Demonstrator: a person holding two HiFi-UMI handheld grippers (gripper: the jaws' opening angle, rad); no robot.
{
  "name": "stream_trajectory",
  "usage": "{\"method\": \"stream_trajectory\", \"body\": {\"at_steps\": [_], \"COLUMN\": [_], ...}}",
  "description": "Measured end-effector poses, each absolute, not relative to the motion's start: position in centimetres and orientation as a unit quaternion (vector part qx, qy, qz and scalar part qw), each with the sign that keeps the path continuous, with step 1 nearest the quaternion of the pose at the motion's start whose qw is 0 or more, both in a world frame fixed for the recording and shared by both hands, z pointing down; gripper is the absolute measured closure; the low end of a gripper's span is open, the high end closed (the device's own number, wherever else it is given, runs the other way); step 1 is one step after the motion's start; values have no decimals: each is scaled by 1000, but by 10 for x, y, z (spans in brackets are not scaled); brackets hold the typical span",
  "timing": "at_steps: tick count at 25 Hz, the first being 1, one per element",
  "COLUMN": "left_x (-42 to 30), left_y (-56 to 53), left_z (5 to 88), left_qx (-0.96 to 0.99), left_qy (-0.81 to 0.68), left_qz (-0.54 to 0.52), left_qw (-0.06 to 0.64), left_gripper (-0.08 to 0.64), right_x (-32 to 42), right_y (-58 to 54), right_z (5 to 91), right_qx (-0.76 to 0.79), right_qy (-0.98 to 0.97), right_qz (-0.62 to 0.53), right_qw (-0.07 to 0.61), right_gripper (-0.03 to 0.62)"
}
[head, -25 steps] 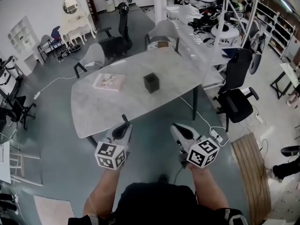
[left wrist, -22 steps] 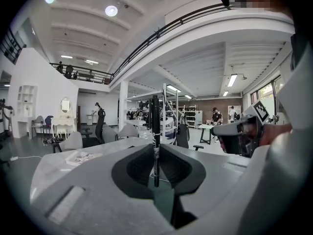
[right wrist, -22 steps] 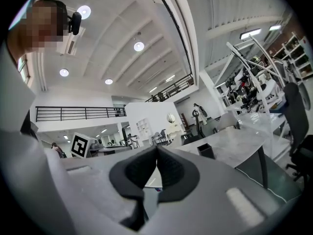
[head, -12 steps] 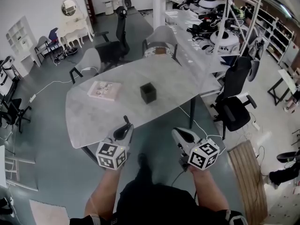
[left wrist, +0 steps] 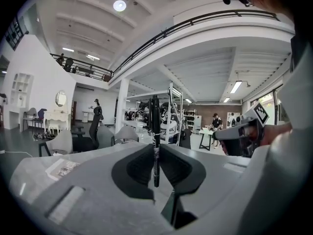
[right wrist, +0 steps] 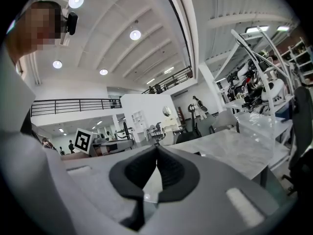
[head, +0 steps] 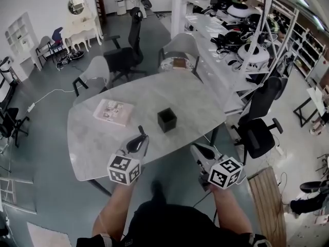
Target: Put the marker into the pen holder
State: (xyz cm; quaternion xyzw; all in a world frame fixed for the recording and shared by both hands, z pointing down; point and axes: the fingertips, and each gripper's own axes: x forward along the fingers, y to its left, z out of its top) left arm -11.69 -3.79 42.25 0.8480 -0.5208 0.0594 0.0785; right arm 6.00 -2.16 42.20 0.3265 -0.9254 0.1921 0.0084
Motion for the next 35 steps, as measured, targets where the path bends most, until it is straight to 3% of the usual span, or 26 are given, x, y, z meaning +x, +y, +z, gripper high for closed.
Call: {"method": "stream_trajectory", "body": {"at_steps": [16,35], "left_x": [-185,-113], "left_y": [-187,-261], "left_z": [436,456], "left_qx": [850,824], "left_qy": [-512,-544], "left_qz": [59,72], "left_qw": [107,140], "left_gripper": [517,517], "right_x": [-40,11], "right_y": [-179,-263], "right_z": [437,459], "right_qx": [294,235], "right_qy": [-933,-943], "right_qz": [203,231], "right_qw": [45,39], "right_gripper": [589,589]}}
